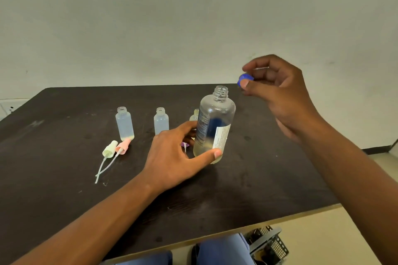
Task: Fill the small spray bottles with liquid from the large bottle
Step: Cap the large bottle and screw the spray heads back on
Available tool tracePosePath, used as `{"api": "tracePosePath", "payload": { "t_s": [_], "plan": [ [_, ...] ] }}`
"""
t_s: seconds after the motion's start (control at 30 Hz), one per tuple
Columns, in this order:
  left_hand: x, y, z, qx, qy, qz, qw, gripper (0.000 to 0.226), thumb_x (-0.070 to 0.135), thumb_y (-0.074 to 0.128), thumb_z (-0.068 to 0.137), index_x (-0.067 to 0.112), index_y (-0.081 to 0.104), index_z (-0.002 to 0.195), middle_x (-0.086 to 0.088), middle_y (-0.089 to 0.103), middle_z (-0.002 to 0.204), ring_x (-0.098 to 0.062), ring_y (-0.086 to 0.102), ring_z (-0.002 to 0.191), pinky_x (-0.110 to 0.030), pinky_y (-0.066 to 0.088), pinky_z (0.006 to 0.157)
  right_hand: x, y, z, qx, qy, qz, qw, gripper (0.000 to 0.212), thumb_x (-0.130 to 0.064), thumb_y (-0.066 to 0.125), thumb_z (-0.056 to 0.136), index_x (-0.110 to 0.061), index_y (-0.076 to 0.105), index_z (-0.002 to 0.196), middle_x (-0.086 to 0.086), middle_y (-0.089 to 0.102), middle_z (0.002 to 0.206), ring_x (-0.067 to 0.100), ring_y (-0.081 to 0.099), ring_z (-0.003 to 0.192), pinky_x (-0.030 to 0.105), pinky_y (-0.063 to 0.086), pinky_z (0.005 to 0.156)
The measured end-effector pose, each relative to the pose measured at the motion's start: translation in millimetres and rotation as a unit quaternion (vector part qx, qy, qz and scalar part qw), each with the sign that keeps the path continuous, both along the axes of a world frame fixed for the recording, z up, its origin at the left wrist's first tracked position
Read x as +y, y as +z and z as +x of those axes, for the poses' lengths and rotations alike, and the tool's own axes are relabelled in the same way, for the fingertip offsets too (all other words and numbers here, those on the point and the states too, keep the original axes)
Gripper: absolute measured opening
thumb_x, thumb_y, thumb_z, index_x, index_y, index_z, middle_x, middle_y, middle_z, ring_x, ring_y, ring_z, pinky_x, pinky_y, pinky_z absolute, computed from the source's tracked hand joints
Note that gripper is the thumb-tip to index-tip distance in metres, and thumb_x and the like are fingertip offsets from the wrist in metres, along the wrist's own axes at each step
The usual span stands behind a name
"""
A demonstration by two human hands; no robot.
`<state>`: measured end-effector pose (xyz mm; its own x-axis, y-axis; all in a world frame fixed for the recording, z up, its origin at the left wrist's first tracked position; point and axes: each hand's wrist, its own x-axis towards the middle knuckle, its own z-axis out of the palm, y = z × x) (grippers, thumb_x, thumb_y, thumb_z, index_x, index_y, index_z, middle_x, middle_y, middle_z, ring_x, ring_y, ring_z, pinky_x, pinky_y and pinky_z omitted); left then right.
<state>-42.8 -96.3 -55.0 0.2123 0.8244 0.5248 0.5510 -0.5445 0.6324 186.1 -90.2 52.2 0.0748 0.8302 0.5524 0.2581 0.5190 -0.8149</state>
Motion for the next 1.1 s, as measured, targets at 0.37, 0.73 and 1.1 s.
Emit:
{"api": "tracePosePath", "payload": {
  "t_s": [0.37, 0.73, 1.1],
  "plan": [
    [0, 1, -1, -0.003, -0.01, -0.006, 1.0, 0.075, 0.074, 0.075, 0.075, 0.029, 0.064, 0.135, 0.018, 0.074, 0.108, 0.001, 0.067, 0.079, -0.013, 0.051, 0.067, -11, -3, -33, 0.049, 0.074, 0.06, 0.994, 0.015, 0.001, 0.076, 0.093, -0.005, 0.07, 0.105, 0.011, 0.078, 0.101, 0.013, 0.075, 0.09, 0.026, 0.061, 0.084],
    [0, 1, -1, 0.005, -0.004, 0.008, 1.0, 0.077, 0.075, 0.069, 0.076, 0.027, 0.064, 0.136, 0.016, 0.075, 0.109, -0.002, 0.069, 0.084, -0.014, 0.053, 0.069, -11, -17, -42, -0.001, 0.042, 0.088, 0.995, 0.015, -0.001, 0.08, 0.091, -0.011, 0.073, 0.099, 0.006, 0.079, 0.098, 0.028, 0.075, 0.09, 0.039, 0.064, 0.085],
    [1, -1, -2, 0.029, 0.017, 0.033, 0.999, 0.076, 0.08, 0.065, 0.076, 0.029, 0.065, 0.133, 0.016, 0.075, 0.106, -0.002, 0.069, 0.081, -0.018, 0.056, 0.07, -7, -23, -50, -0.026, -0.021, 0.092, 0.995, 0.016, -0.014, 0.084, 0.09, -0.019, 0.069, 0.092, -0.005, 0.075, 0.092, 0.013, 0.073, 0.087, 0.033, 0.063, 0.079]
  ]
}}
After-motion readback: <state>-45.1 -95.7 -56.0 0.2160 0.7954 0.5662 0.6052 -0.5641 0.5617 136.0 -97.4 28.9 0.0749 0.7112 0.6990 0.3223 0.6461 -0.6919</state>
